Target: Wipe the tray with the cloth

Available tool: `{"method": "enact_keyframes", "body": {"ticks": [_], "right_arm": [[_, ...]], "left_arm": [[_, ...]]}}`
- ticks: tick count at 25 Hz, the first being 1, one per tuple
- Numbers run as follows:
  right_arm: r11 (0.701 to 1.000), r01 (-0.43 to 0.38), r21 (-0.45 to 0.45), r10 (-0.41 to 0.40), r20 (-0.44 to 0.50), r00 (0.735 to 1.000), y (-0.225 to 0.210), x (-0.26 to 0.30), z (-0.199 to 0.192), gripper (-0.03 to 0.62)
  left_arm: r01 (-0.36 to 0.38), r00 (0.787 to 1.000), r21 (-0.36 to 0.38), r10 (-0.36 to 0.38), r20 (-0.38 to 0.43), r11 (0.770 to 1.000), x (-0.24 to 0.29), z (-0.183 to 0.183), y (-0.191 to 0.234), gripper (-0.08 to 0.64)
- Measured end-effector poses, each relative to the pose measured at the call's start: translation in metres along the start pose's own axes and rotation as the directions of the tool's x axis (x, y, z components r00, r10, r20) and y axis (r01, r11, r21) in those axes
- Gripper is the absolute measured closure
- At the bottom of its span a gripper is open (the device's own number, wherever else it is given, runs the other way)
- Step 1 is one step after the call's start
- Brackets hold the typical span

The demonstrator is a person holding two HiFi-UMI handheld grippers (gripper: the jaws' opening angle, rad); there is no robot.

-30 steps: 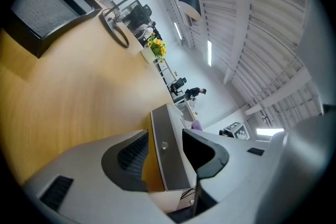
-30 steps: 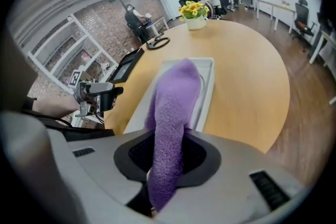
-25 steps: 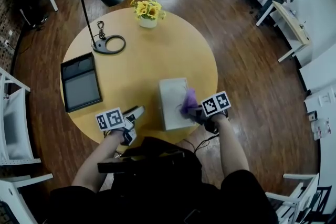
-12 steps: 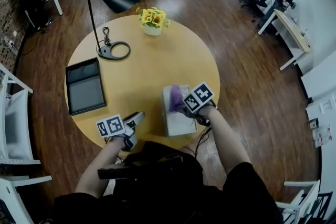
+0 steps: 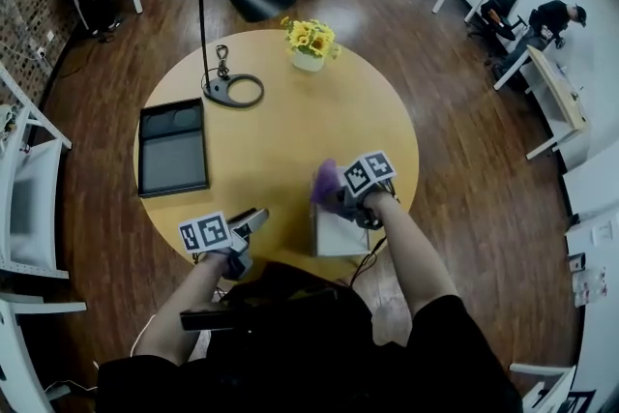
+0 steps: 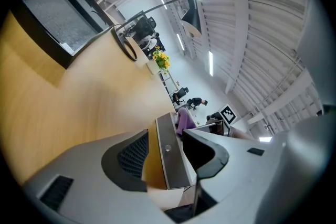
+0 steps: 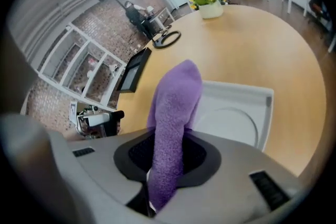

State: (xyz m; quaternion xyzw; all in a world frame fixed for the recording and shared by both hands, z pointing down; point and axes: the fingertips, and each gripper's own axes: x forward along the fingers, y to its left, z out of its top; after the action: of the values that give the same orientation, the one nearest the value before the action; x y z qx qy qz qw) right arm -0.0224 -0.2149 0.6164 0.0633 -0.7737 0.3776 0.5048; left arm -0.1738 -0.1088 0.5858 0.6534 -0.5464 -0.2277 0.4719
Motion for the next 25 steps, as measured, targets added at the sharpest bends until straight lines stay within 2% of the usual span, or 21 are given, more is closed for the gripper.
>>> {"method": "enact_keyframes", "body": {"ticks": [3, 8, 14, 17, 19, 21, 23, 25], "right_arm": [[0.996, -0.002, 0.086, 0.0, 0.021, 1.0, -0.026, -0.014, -0.006, 0.508], [0.986, 0.055, 0.158, -0.059, 0.024, 0.998, -0.065, -0.039, -0.023, 0.508], [0.955, -0.082, 0.284, 0.036, 0.165, 0.986, -0.085, -0.059, -0.04, 0.508], [0.944, -0.122, 0.306, 0.055, 0.218, 0.974, -0.092, -0.061, -0.045, 0.508], [0.959, -0.075, 0.273, 0.014, 0.218, 0.976, -0.096, -0.065, -0.048, 0.508], [0.974, 0.049, 0.22, -0.096, 0.21, 0.973, -0.104, -0.076, -0.045, 0.508], [0.961, 0.221, 0.168, -0.253, 0.201, 0.946, -0.12, -0.091, -0.041, 0.508], [0.93, 0.346, 0.124, -0.364, 0.198, 0.91, -0.134, -0.107, -0.038, 0.508]], "left_arm": [[-0.001, 1.0, 0.0, 0.001, -0.01, 1.0, 0.002, -0.003, 0.001, 0.373], [0.018, 0.999, 0.009, -0.018, -0.039, 1.0, 0.014, -0.01, -0.006, 0.373], [0.036, 0.997, 0.044, -0.032, -0.073, 0.998, 0.026, -0.016, -0.017, 0.373], [0.031, 0.995, 0.08, -0.023, -0.1, 0.996, 0.029, -0.016, -0.016, 0.356], [0.028, 0.995, 0.096, -0.018, -0.102, 0.995, 0.031, -0.014, -0.018, 0.35], [0.026, 0.996, 0.109, -0.016, -0.091, 0.994, 0.031, -0.01, -0.022, 0.35], [0.028, 0.997, 0.11, -0.019, -0.076, 0.993, 0.031, -0.006, -0.027, 0.35], [0.034, 0.998, 0.111, -0.027, -0.063, 0.993, 0.031, -0.004, -0.032, 0.35]]}}
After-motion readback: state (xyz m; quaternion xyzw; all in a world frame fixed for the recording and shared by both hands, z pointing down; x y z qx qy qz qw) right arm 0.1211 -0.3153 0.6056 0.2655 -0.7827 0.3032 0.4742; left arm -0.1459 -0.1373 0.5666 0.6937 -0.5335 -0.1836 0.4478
